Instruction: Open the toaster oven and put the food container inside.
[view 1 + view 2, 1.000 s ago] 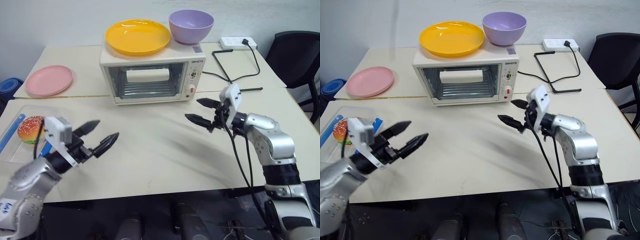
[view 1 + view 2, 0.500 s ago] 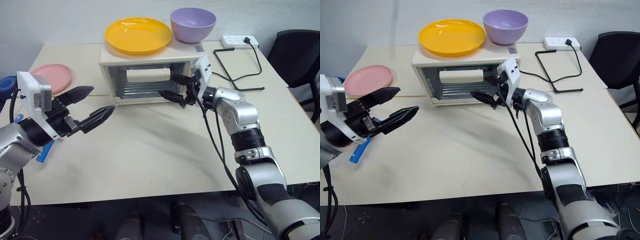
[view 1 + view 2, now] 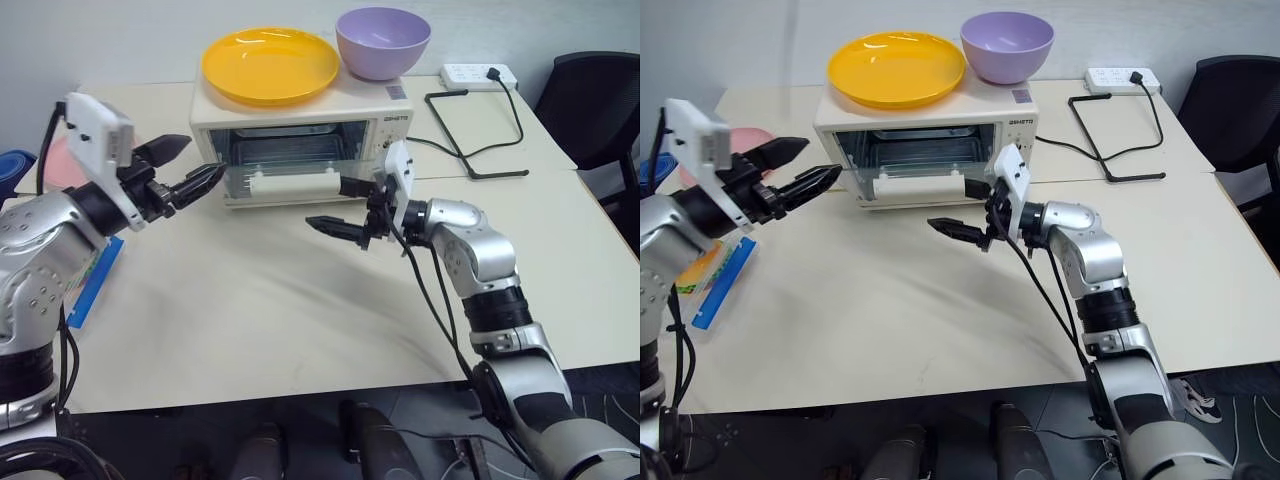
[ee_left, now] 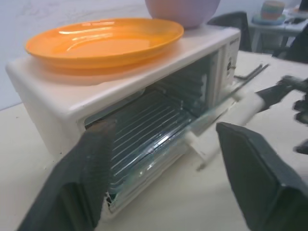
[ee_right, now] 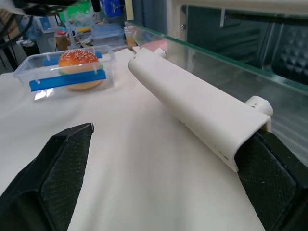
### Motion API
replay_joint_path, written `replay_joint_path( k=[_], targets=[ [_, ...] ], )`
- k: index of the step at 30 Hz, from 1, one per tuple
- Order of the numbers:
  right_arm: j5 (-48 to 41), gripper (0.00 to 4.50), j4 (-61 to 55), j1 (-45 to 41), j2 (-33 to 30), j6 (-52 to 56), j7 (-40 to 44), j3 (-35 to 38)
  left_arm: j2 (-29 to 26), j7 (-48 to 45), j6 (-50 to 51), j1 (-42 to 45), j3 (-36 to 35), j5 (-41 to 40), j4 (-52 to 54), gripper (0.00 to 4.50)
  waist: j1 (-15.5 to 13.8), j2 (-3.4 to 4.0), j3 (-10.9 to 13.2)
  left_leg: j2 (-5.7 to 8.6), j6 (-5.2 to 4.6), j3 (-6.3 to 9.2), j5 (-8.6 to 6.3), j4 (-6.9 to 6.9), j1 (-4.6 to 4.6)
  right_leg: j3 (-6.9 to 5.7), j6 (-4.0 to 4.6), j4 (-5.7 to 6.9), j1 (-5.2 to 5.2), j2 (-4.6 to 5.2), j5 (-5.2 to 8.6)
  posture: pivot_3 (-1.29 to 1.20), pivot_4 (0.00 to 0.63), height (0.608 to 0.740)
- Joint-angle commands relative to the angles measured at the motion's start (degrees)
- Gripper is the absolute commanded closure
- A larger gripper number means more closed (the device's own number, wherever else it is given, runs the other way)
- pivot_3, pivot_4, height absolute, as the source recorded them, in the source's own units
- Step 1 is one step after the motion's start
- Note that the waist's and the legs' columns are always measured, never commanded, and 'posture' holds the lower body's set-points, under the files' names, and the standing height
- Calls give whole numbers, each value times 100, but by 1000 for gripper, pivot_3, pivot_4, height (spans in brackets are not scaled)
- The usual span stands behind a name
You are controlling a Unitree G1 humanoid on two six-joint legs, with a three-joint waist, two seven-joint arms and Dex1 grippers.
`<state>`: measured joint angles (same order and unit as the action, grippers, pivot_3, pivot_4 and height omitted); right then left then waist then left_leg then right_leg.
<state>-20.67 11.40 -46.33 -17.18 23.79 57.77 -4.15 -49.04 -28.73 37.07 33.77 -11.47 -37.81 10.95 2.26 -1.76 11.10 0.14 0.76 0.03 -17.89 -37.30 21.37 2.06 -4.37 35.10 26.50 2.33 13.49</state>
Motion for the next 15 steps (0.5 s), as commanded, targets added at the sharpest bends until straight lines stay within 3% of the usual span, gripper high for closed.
replay_joint_path(
  k=[1,8,15],
  targets=[
    [-174,0,-517,122,37,14,-60,21,-49,-430,-506,478,360,659,-635,2352,5,0,0,1,0,-1,0,0,0,0,0,1,0,0,0,0,150,740],
    [-229,0,-973,554,22,155,-395,96,209,-1180,-1018,1194,957,1406,-1784,4475,-27,0,0,1,-1,-3,0,-6,2,0,0,1,0,2,0,0,150,740],
    [-429,0,-1652,1039,-150,484,-801,328,383,-1754,-1028,1124,1147,1633,-1837,4475,-40,0,0,1,-4,-2,-2,-24,5,2,0,18,1,2,0,0,150,740]
  ],
)
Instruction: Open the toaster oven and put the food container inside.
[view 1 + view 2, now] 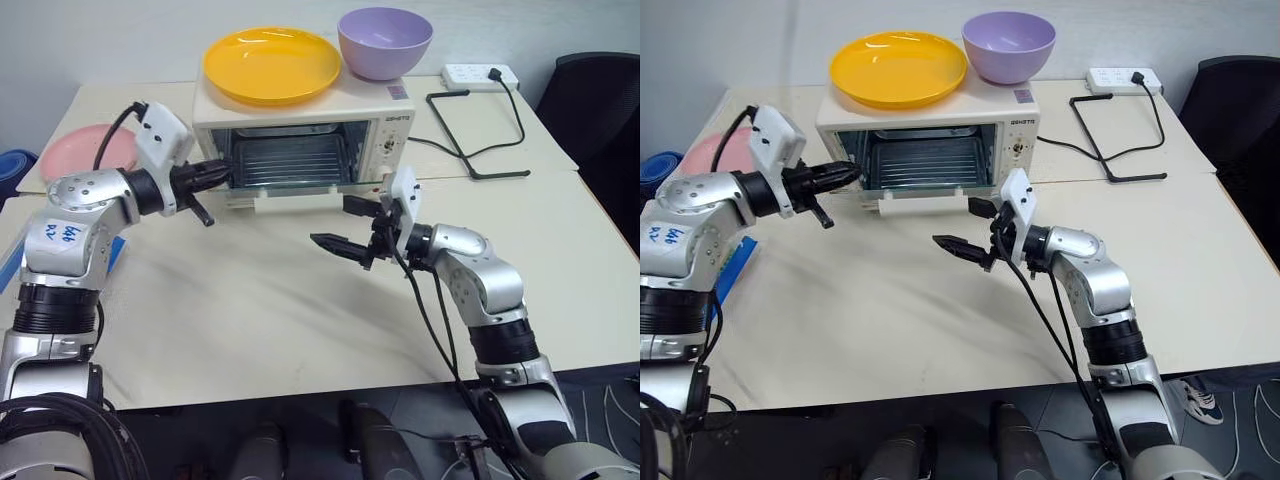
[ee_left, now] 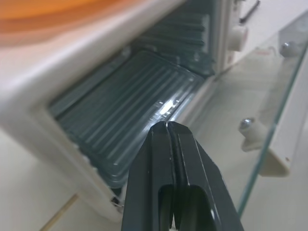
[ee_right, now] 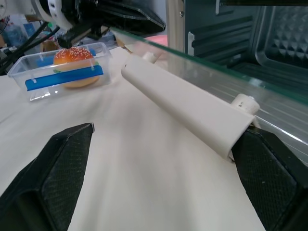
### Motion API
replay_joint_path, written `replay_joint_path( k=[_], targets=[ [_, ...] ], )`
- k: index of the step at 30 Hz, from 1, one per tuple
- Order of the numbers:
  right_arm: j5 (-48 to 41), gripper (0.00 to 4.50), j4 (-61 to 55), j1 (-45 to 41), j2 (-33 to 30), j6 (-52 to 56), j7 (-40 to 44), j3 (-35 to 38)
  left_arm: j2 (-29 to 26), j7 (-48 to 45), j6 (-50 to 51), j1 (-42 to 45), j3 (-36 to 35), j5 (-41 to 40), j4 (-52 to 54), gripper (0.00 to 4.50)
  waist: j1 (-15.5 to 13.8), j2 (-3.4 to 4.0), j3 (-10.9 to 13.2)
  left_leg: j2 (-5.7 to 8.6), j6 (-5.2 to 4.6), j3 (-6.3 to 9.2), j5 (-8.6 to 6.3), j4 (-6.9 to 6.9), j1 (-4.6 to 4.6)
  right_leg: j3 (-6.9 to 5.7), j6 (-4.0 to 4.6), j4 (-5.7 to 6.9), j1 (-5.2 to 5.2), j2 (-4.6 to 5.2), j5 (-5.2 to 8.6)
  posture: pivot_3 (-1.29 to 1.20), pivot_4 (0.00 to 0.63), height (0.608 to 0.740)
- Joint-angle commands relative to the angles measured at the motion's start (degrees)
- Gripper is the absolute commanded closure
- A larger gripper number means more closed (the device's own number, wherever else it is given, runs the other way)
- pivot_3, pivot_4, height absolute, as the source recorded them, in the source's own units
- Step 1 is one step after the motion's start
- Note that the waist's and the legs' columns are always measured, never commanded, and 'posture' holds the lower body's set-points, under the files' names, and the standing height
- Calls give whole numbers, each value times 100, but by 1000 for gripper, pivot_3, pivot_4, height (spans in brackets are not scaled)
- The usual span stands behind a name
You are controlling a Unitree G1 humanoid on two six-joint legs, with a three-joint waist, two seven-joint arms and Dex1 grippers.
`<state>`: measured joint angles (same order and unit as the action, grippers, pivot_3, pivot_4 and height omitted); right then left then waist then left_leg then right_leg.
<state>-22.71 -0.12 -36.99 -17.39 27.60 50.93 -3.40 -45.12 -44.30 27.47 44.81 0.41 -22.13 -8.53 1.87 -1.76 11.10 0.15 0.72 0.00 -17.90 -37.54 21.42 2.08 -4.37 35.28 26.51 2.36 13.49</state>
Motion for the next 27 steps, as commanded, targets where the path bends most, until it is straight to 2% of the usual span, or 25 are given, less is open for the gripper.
replay_joint_path(
  k=[1,3,7,12,18,23,27],
  targets=[
    [-258,0,-614,188,-185,162,-158,289,-6,-256,-59,-24,-47,70,155,4475,-11,0,0,1,-1,0,0,-6,0,0,0,6,0,1,0,0,150,740],
    [-354,0,-908,417,-383,314,-196,399,-25,-345,-15,-148,-75,65,296,4475,-23,0,0,2,-2,1,-1,-20,1,0,0,16,-2,3,0,0,150,740],
    [-1016,0,-2007,1422,-1569,1012,223,1120,-207,-346,302,-805,-308,-39,1001,4475,-45,1,0,8,-16,4,-8,-33,1,1,-6,22,-10,12,3,0,150,740],
    [-1827,0,-2583,1703,-2302,1547,405,1592,-331,-74,784,-1980,-789,-153,2021,4475,31,-3,2,5,-20,-16,-9,-46,-20,26,-7,21,-17,6,3,0,150,740],
    [-2183,0,-2516,1192,-2519,1699,362,1558,-209,522,1205,-3160,-1148,-18,2791,4475,28,-4,3,-7,-22,-6,-5,-42,-103,35,11,14,-101,-18,13,0,150,740],
    [-2212,0,-2332,744,-2485,1685,468,1291,-18,1021,1367,-3827,-1376,96,3193,4475,-13,-4,3,-6,-18,0,-11,-40,-103,34,5,10,-105,-9,18,0,150,740],
    [-2245,0,-2072,368,-2489,1647,760,1031,287,1355,1711,-4350,-2008,-223,3882,4475,-27,-4,3,-1,-19,15,-14,-40,-89,35,5,0,-102,9,17,0,150,740]
  ],
)
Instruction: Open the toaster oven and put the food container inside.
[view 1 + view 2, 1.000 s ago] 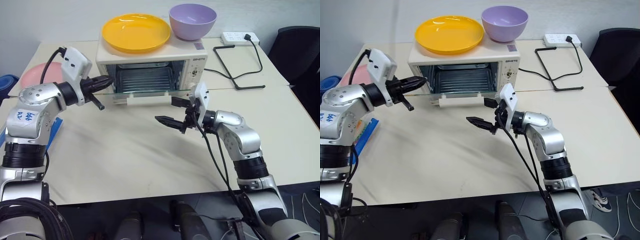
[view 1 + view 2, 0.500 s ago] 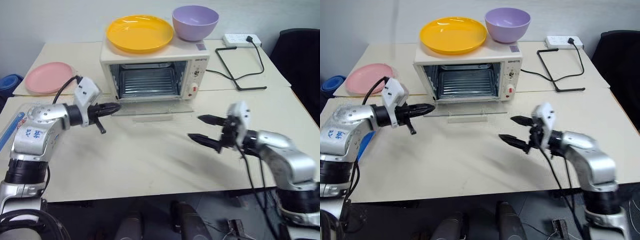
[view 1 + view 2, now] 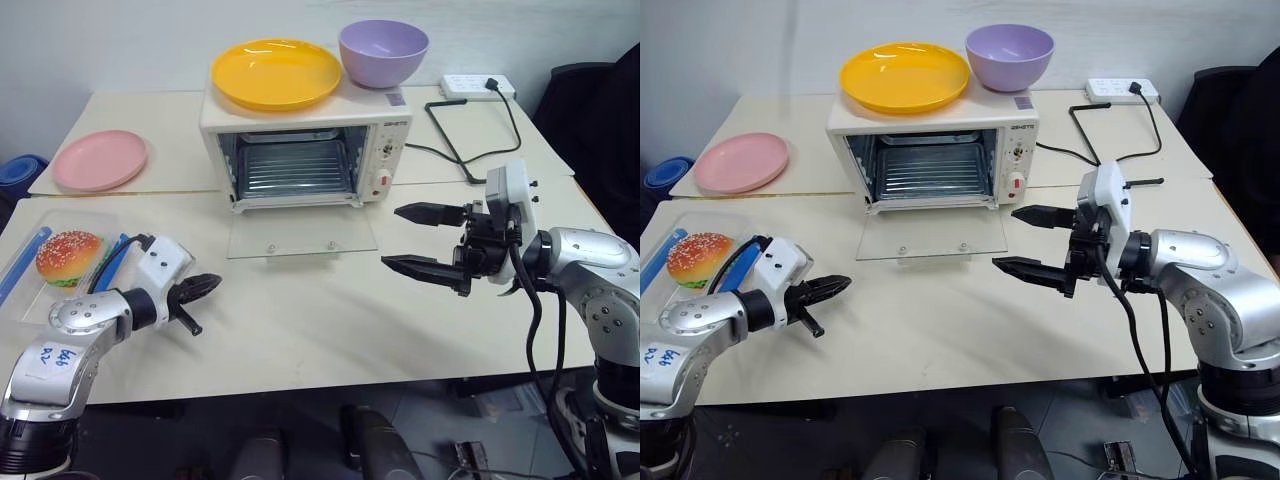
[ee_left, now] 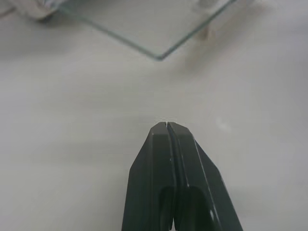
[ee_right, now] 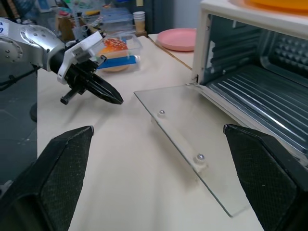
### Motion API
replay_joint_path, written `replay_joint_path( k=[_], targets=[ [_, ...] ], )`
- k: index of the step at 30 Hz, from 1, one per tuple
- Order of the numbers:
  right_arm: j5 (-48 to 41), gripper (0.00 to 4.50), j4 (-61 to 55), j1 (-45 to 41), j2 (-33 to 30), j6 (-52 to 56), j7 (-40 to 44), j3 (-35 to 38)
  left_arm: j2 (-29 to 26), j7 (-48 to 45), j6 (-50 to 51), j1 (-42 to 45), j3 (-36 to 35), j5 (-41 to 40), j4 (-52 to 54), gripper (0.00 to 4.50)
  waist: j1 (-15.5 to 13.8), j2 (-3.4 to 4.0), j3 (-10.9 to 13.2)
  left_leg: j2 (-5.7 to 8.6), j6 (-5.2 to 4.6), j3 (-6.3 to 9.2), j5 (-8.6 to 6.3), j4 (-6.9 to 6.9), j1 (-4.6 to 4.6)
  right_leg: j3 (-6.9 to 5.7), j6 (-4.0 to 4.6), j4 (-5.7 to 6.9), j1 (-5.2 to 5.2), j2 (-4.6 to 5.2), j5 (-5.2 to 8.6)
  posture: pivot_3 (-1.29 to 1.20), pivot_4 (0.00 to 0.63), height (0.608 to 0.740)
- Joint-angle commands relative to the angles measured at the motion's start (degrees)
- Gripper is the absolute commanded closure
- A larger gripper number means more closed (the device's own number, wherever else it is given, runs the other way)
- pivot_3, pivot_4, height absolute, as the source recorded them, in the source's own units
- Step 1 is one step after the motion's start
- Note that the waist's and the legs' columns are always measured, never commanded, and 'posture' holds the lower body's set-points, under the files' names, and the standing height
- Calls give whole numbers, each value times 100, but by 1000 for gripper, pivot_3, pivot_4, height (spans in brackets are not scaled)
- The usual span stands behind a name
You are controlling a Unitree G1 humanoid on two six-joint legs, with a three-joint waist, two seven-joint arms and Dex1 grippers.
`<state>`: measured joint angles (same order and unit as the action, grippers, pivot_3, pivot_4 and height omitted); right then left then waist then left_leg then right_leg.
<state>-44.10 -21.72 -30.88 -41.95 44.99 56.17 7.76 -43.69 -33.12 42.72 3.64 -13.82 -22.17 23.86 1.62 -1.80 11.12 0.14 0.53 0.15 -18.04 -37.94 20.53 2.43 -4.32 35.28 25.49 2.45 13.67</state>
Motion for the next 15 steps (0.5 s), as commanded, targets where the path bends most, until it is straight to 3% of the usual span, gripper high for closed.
replay_joint_path(
  k=[1,4,8,13,15],
  targets=[
    [-84,0,174,-306,-22,-134,310,-139,226,290,278,-364,-761,-315,817,4475,-3,0,0,0,0,3,-1,0,2,0,0,-3,0,2,0,0,150,740],
    [86,0,535,-505,132,-288,295,-262,379,372,431,-644,-1087,-491,1172,4475,-4,0,0,0,0,9,-2,0,7,-5,-2,-15,-2,6,-1,0,150,740],
    [1067,0,1525,-897,449,-899,-38,-815,679,385,531,-1050,-1635,-986,1711,4475,16,-1,0,0,0,2,-1,0,2,0,2,-14,-4,5,-3,0,150,740],
    [1005,0,1994,-1258,653,-1181,476,-796,1315,1184,1410,-1474,-3625,-2342,2012,4475,22,3,1,-6,3,4,-2,1,6,-3,6,-13,1,-3,-3,0,150,740],
    [868,0,1878,-1337,596,-1100,645,-732,1616,1649,1612,-1624,-4230,-3133,2021,3915,7,3,1,-7,5,15,-4,4,6,-14,8,-14,1,-4,-2,0,150,740]
  ],
)
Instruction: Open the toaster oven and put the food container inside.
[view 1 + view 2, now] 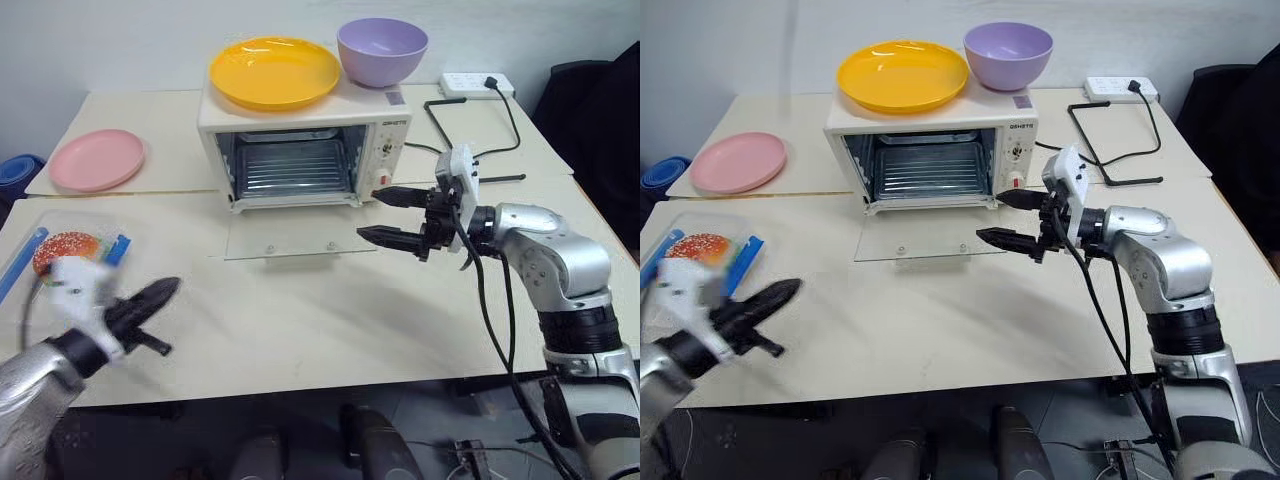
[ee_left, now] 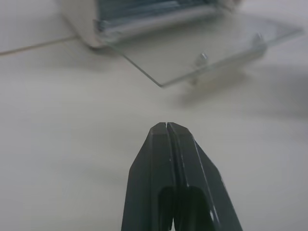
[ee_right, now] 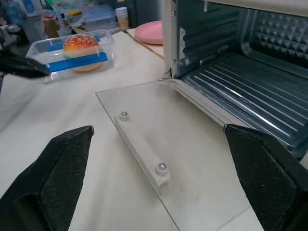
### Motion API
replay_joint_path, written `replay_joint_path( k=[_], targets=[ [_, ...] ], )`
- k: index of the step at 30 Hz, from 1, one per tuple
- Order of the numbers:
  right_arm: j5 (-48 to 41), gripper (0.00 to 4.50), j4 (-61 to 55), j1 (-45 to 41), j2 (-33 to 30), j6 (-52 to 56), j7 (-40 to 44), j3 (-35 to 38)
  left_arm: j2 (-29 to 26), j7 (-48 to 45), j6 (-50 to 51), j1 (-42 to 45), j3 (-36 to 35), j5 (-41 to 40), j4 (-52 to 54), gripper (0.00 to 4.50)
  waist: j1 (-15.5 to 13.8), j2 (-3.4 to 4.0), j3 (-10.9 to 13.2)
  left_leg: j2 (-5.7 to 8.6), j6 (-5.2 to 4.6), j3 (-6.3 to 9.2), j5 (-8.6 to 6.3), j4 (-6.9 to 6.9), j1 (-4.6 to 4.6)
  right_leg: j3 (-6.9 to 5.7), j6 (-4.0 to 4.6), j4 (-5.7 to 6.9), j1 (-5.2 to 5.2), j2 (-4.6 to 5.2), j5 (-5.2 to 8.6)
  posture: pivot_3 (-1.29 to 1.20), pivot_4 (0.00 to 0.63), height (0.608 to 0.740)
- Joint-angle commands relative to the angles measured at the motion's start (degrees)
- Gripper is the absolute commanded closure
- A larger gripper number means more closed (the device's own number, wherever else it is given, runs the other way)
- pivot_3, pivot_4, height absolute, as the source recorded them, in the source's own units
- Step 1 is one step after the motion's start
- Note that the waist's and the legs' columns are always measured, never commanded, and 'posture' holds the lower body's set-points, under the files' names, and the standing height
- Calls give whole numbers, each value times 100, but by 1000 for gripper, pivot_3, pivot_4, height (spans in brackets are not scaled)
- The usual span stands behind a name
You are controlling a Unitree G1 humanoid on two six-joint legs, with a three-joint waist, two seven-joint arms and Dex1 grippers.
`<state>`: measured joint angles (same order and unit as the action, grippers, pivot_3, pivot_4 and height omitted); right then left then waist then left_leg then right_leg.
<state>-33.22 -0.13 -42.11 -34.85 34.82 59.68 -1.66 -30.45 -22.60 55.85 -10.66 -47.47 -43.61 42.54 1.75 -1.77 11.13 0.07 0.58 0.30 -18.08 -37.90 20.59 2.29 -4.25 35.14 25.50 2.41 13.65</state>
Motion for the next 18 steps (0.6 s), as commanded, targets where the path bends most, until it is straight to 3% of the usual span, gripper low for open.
replay_joint_path(
  k=[1,6,10,14,18],
  targets=[
    [-290,0,-352,-256,-147,-28,374,245,408,775,343,-311,-1087,-1242,188,3652,-5,0,0,0,1,3,-1,0,1,-5,0,-1,-2,1,0,0,150,740],
    [-684,0,-751,-421,-298,239,648,383,840,2573,271,-511,-1907,-2488,-397,2191,-18,-1,0,3,3,9,-2,-4,1,-7,-1,-7,-7,8,0,0,150,740],
    [-755,0,-847,-529,-269,344,587,387,703,4201,-139,-436,-1994,-3807,-892,1013,-17,-2,-1,2,7,26,2,-7,-7,-21,8,-4,-19,6,3,0,150,740],
    [-799,0,-924,-512,-249,395,524,374,425,5855,-791,-445,-1794,-5074,-1298,1013,-23,-3,-2,2,8,34,2,-7,-14,-26,10,-6,-30,11,5,0,150,740],
    [-835,0,-1062,-446,-281,457,493,385,-145,6757,-1153,-539,-1462,-5688,-1684,1013,-21,-3,-2,2,13,36,-1,-4,-11,-27,13,-7,-27,14,6,0,150,740]
  ],
)
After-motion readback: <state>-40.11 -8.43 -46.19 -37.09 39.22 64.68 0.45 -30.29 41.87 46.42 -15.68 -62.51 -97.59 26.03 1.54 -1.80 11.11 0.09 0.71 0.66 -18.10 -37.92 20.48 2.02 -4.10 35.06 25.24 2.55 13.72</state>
